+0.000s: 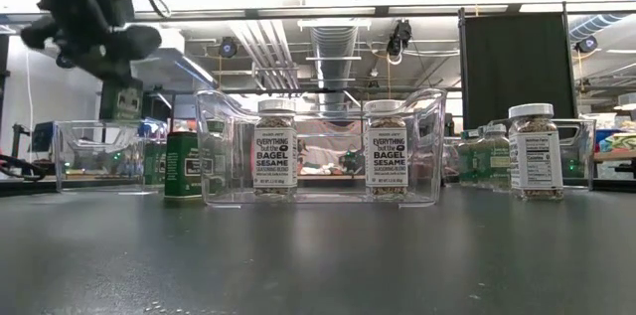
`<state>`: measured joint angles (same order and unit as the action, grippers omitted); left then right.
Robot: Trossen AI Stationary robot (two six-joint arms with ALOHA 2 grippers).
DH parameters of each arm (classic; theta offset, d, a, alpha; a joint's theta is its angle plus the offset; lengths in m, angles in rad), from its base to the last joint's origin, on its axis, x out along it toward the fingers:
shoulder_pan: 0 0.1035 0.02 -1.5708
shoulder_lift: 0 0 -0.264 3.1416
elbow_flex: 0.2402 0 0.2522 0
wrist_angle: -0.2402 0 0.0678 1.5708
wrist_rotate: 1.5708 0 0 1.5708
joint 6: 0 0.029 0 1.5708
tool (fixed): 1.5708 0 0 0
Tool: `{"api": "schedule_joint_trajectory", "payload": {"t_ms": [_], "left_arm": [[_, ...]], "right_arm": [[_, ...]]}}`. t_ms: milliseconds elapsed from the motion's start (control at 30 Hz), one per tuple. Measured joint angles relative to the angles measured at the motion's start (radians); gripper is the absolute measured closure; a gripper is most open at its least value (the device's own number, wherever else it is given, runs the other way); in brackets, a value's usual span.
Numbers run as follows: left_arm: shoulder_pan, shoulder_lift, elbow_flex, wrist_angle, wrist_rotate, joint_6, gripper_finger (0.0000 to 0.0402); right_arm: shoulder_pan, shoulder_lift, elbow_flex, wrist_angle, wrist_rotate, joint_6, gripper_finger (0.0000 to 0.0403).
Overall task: Sort spices by type
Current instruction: Put the black seasoning can into the top left transparent bin
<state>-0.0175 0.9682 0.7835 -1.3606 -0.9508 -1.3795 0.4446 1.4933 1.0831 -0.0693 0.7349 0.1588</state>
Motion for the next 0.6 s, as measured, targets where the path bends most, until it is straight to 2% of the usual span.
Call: {"api": "schedule_joint_trajectory", "payload": {"t_ms": [233,600], "left_arm": [[0.062,-0.071,-0.126,0.218,0.021,0.069,0.0279],[0.19,-0.057,-0.197,0.431,0.031,0.244,0.0279]], "right_arm": [[0.0,0.0,-0.004,0.0,0.0,-0.014,0.0129],[0.0,0.0,-0.006,-0.001,0.0,-0.029,0.0142]]}}
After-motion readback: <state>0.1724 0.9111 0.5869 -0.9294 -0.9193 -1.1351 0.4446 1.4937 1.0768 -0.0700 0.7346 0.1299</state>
